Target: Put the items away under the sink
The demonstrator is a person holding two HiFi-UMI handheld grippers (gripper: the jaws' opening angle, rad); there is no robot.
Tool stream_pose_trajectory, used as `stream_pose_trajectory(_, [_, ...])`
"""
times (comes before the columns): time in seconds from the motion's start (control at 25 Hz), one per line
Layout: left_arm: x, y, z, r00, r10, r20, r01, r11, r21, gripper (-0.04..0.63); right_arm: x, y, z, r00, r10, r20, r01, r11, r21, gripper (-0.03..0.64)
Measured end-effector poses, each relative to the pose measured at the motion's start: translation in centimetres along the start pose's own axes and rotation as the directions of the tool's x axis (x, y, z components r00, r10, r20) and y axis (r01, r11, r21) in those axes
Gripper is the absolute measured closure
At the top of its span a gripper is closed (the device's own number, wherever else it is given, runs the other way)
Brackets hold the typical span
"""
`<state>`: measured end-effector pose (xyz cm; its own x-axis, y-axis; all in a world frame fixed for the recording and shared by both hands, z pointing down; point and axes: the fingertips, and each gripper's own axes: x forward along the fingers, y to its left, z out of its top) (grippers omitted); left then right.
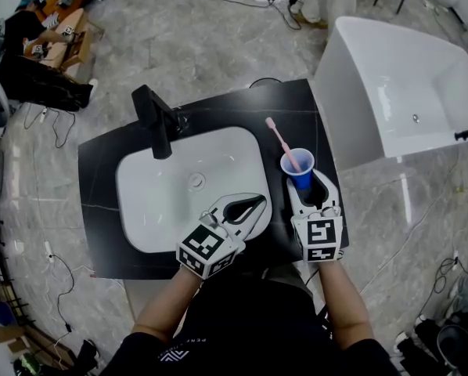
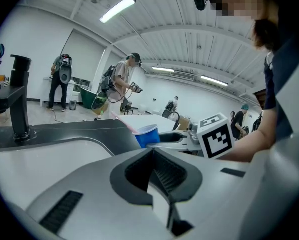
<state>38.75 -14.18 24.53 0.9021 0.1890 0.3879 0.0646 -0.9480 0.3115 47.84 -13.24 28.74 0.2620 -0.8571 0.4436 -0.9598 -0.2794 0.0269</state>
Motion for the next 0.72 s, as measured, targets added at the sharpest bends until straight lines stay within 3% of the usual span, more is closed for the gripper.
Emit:
stream_pose_trajectory(0.16, [-0.3, -0.1, -0.2, 1.000, 0.003, -0.002, -0.003, 1.000, 0.007, 0.584, -0.5, 0.1, 0.2, 0.999, 0.003, 0.033, -0.004, 0.999, 0.032, 0.416])
stream_pose_trajectory(0.72, [-2.3, -0.7, -0.5, 1.000, 0.018, 0.014, -0.019, 0.999, 0.036, 0.584, -3.9, 1.8, 1.8, 0.989, 0.003, 0.151, -0.004, 1.000, 0.010, 0.417])
